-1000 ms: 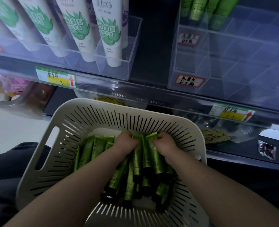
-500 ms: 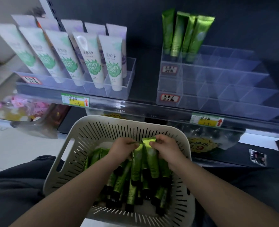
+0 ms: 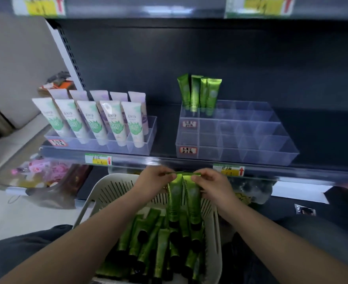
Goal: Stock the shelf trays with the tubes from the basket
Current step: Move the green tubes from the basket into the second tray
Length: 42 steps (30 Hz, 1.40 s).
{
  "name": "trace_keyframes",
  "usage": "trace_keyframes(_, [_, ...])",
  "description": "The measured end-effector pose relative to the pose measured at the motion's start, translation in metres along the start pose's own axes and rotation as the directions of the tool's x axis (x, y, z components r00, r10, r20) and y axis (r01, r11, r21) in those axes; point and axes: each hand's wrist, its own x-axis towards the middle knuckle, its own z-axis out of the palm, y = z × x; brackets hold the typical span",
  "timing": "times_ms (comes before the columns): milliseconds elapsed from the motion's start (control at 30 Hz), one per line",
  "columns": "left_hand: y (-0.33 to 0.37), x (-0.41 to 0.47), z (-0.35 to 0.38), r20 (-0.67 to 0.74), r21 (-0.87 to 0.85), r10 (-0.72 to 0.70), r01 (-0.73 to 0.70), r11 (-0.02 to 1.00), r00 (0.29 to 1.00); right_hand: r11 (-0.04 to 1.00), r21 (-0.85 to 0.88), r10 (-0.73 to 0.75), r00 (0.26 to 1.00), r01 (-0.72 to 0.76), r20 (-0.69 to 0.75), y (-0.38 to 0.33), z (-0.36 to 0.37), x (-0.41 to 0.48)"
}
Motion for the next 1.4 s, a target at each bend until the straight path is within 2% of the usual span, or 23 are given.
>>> trace_keyframes(233, [0.064,-0.003,0.006,0.006,0.022,0.128,-0.128,0.991,0.992,0.986,0.137,-0.092,0.995,0.095,-0.028,-0.048,-0.033,-0.012])
trace_keyframes(567, [0.141,0.029,0.015,0.017,0.092,0.303,-0.303,0.948,0.953,0.950,0.221,-0.202,0.974,0.220,-0.100,-0.106,-0.079,0.003])
trace_keyframes(867, [0.206,0.073,0.029,0.012,0.274,0.459,-0.445,0.853,0.888,0.931,0.178,-0.298,0.945,0.320,-0.138,-0.149,-0.122,0.040])
trace_keyframes(967, [0.220,0.091,0.036,0.018,0.280,0.468,-0.453,0.846,0.884,0.921,0.173,-0.325,0.933,0.349,-0.155,-0.159,-0.133,0.058])
trace_keyframes(1167, [0.238,0.134,0.047,0.006,0.451,0.521,-0.468,0.760,0.853,0.912,0.173,-0.340,0.921,0.372,-0.189,-0.170,-0.148,0.101])
trace_keyframes(1400, [0.251,0.181,0.052,-0.034,0.523,0.583,-0.482,0.702,0.812,0.896,0.170,-0.369,0.901,0.410,-0.228,-0.181,-0.161,0.151])
